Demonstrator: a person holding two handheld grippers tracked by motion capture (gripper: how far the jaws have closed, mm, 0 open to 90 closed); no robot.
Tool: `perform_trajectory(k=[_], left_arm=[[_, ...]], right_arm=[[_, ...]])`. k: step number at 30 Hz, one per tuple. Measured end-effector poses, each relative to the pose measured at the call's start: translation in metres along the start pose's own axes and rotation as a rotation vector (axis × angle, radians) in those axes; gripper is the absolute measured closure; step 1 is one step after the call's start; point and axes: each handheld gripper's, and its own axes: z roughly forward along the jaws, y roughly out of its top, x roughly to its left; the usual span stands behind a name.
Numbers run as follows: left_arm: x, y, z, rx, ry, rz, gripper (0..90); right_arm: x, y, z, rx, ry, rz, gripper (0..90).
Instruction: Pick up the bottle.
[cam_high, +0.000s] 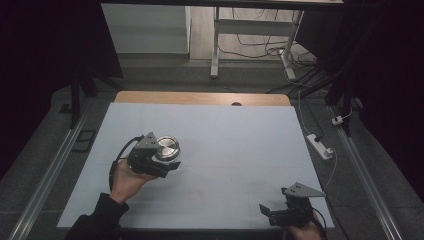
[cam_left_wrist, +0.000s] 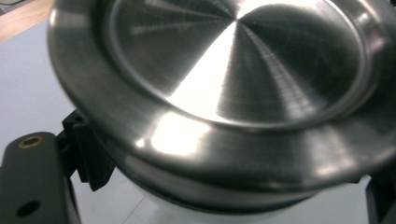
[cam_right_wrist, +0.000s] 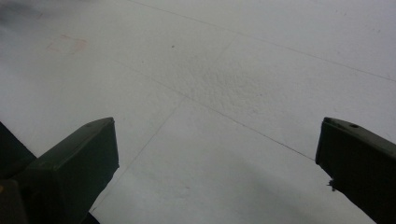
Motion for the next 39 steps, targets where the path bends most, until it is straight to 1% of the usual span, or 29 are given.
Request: perform_trajectory(k=[3,5,18,30,32,33,35,38,39], left_arm=[[-0.002,0.006,0.005,-0.002,-0.011,0.006,15.0],[-0.003,0.01,0.009,-0.001,-0.019,0.019,14.9],[-0.013,0.033,0.029,-0.001,-0.067,0.061,15.0],[-0.024,0.049,0.044,-0.007,-0.116,0.088,15.0],[-0.026,0.052,0.047,-0.001,-0.122,0.103,15.0],[-0.028,0.053,0.048,-0.003,-0.127,0.103,15.0],[-0.03,0.055,0.051,0.002,-0.13,0.116,15.0],[-0.032,0.055,0.054,0.011,-0.137,0.124,15.0],[-0.032,0.054,0.054,0.01,-0.136,0.12,15.0]], right_arm=[[0.0,0.0,0.0,0.0,0.0,0.0,0.0],[0.0,0.0,0.0,0.001,0.0,0.0,0.0],[0.0,0.0,0.001,0.005,-0.001,0.004,0.0],[0.0,0.0,0.001,0.005,-0.003,0.005,0.0],[0.0,0.0,0.001,0.006,-0.003,0.004,0.0],[0.0,0.0,0.001,0.006,-0.003,0.003,0.0],[0.0,0.0,0.001,0.007,-0.002,0.003,0.0],[0.0,0.0,0.001,0.007,-0.003,0.001,0.0],[0.0,0.0,0.001,0.007,-0.002,-0.001,0.0]])
